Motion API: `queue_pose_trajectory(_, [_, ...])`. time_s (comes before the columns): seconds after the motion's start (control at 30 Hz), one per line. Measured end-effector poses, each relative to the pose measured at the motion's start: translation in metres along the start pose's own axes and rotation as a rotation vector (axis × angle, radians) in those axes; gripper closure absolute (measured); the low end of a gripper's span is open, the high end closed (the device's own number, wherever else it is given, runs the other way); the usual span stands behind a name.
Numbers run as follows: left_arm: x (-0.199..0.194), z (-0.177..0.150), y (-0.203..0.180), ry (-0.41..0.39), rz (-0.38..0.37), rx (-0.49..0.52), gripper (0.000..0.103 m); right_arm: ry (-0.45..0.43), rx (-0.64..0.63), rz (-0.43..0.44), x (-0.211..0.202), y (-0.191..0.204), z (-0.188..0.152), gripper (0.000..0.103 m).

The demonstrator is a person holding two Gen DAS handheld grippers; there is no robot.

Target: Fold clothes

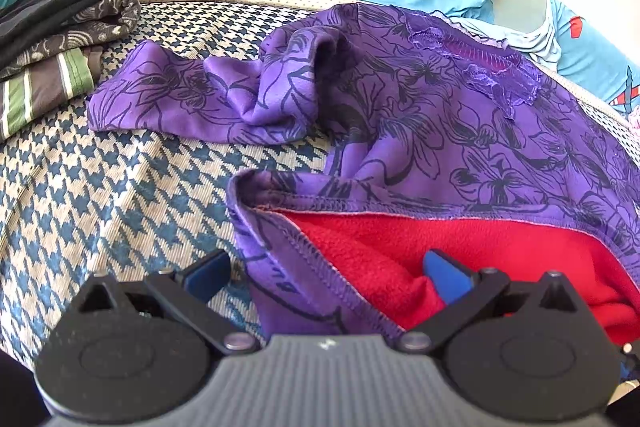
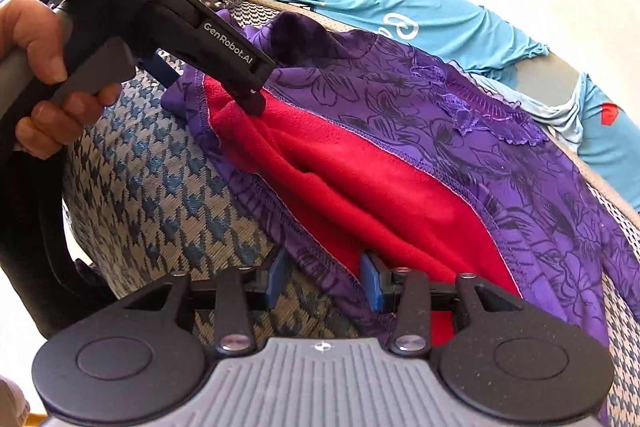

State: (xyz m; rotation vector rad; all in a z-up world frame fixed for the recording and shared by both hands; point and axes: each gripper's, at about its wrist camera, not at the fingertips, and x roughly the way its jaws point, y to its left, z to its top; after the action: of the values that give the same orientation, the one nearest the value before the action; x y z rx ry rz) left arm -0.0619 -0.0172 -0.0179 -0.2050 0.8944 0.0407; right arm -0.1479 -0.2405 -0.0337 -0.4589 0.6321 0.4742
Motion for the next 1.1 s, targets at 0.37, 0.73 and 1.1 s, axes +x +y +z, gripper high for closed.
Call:
queue_pose_trajectory(0.37, [-0.009, 0.001, 0.015, -0.013, 0.003, -0.060, 0.000, 0.036, 0.080, 0.064, -0.023, -0.012, 0.002, 0.095])
queue_pose_trajectory(0.73, [-0.034, -0.002, 0.033, -0.046, -0.013, -0.104, 0.000, 0.161, 0.099, 0.195, -0.047, -0.011, -0.019, 0.100])
queue_pose_trajectory(1.1, [-0.039, -0.007, 0.032, -0.044, -0.007, -0.092, 0.000, 0.025, 0.090, 0.214, -0.048, 0.009, -0.001, 0.099])
